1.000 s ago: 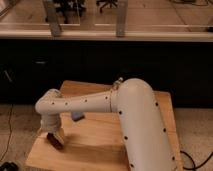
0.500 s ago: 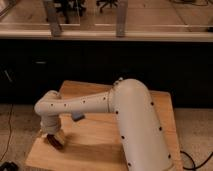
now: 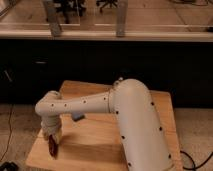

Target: Place the pepper on the white sponge

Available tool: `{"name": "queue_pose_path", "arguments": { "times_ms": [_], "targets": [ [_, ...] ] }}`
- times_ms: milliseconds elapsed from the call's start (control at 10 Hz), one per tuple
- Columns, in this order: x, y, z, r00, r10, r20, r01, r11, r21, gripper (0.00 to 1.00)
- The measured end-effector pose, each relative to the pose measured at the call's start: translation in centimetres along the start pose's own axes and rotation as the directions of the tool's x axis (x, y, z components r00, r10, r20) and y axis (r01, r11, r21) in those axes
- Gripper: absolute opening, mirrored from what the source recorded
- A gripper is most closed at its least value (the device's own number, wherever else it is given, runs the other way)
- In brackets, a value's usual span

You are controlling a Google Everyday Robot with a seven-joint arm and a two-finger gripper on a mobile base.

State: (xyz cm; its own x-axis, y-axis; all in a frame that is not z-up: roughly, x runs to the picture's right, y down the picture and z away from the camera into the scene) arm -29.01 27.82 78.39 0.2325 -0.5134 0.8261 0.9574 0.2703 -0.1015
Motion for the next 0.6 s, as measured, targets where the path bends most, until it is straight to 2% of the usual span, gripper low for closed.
{"name": "queue_pose_path", "arguments": {
  "times_ms": [100, 200, 600],
  "targets": [
    [0.02, 0.04, -0.02, 1.000, 0.000, 0.000, 0.000, 1.000, 0.001, 0.09],
    [0.01, 0.04, -0.05, 1.000, 0.000, 0.001, 0.000, 1.000, 0.002, 0.05],
    [-0.23, 0.13, -0.38, 1.000, -0.006, 0.000, 0.006, 1.000, 0.014, 0.02]
  ]
}}
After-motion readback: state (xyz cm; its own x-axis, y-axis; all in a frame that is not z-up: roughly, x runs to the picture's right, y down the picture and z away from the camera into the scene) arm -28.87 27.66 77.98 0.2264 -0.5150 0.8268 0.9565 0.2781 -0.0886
